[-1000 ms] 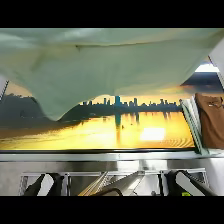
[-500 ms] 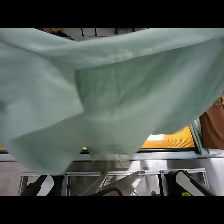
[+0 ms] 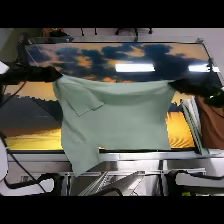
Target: Fold the shirts.
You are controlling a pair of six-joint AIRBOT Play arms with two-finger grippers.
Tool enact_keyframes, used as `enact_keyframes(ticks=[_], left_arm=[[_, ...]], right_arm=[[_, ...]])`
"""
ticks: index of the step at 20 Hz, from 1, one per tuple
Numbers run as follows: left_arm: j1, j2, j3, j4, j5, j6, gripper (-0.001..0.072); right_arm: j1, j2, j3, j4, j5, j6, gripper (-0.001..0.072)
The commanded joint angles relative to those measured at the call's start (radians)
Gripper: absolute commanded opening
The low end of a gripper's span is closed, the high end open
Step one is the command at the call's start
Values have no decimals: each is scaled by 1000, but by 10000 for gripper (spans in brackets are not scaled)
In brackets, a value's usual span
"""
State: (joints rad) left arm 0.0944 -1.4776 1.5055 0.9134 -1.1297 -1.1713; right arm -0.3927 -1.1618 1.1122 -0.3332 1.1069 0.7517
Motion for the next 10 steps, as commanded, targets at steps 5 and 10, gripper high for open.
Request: enact_keyframes(ticks=[5,10], left_arm=[[31,-337,287,49,-3,-10,18],[39,-360,423,66,-226,-46,18]], right_arm=[[47,-386,288,19,-27,31,19],[45,-351,379,-101,72,95,20]])
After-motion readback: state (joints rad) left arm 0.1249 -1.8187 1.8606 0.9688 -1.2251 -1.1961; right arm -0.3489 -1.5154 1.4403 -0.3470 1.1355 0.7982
